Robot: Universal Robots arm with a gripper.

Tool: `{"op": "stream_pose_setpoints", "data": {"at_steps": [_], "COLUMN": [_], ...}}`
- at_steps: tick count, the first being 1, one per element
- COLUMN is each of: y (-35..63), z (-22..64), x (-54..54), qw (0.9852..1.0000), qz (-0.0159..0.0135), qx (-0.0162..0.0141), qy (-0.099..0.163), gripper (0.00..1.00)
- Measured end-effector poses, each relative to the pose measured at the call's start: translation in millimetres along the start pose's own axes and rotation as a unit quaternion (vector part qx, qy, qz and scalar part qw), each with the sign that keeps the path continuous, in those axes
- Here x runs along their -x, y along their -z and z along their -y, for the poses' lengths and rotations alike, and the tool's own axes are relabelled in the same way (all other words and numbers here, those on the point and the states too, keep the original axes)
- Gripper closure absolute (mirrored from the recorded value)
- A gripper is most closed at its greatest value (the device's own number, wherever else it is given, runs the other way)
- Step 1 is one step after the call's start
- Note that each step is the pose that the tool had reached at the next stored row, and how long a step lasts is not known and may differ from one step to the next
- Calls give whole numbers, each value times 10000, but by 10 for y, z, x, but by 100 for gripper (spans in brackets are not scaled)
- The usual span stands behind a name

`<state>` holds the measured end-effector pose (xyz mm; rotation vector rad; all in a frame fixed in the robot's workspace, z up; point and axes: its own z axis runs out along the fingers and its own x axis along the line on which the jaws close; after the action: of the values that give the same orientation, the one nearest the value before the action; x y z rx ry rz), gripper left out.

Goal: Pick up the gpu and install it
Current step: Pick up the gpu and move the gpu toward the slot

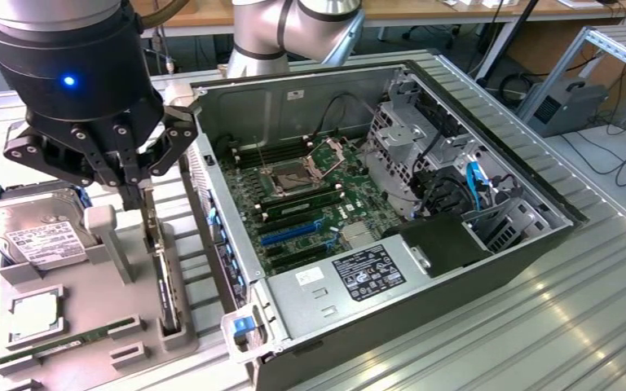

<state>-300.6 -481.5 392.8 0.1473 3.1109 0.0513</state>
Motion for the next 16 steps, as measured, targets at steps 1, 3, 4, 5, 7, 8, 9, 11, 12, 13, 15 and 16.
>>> {"op": "stream_pose_setpoints", "data": {"at_steps": [1,3,4,5,7,8,9,11,12,13,15,16], "y": [0,0,0,-9,-82,-125,-163,-257,-274,-284,-284,-284], "z": [0,2,2,3,5,7,8,11,12,11,12,12], "x": [0,0,0,0,-2,-3,-4,-6,-7,-7,-7,-7], "qw": [10000,10000,10000,10000,10000,10000,10000,10000,10000,10000,10000,10000], "qz": [0,0,0,0,0,0,0,0,0,0,0,0], "qx": [0,0,0,0,1,0,0,1,0,0,-1,0], "qy": [0,0,0,0,0,0,0,0,0,0,0,0], "gripper": [89,64,58,58,58,58,58,58,58,58,58,58]}}
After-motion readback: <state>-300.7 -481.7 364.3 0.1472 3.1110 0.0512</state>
